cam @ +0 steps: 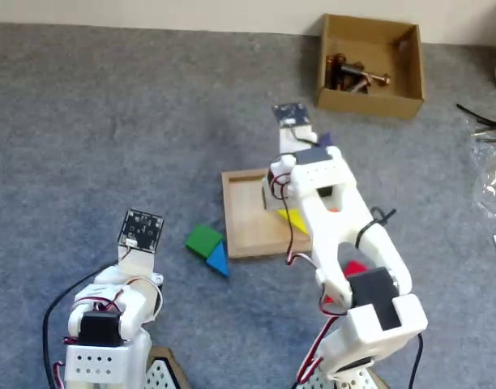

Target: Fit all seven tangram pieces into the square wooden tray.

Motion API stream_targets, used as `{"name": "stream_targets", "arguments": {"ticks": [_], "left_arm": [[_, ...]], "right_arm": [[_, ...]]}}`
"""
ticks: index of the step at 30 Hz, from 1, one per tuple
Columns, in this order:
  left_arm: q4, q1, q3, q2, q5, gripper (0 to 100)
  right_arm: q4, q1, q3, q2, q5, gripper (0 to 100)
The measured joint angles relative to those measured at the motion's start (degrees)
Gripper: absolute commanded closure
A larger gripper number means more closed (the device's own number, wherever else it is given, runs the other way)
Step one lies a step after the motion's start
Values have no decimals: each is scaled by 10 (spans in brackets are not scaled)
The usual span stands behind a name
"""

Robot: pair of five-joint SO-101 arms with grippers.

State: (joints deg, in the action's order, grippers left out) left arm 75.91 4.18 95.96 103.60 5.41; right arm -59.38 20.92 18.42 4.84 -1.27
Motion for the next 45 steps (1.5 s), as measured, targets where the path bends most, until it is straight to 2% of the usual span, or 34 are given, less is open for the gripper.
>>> {"name": "stream_targets", "arguments": {"ticks": [15, 24, 30, 40, 45], "left_arm": [[0, 0, 0, 0, 0, 995], [0, 0, 0, 0, 0, 995], [0, 0, 0, 0, 0, 995], [0, 0, 0, 0, 0, 995], [0, 0, 0, 0, 0, 995]], "right_arm": [[3, 2, 0, 0, -2, 957], [65, 2, 45, 0, -2, 955], [67, 3, 45, 0, -2, 864], [67, -3, 45, 0, -2, 858], [67, -1, 45, 0, -2, 788]]}}
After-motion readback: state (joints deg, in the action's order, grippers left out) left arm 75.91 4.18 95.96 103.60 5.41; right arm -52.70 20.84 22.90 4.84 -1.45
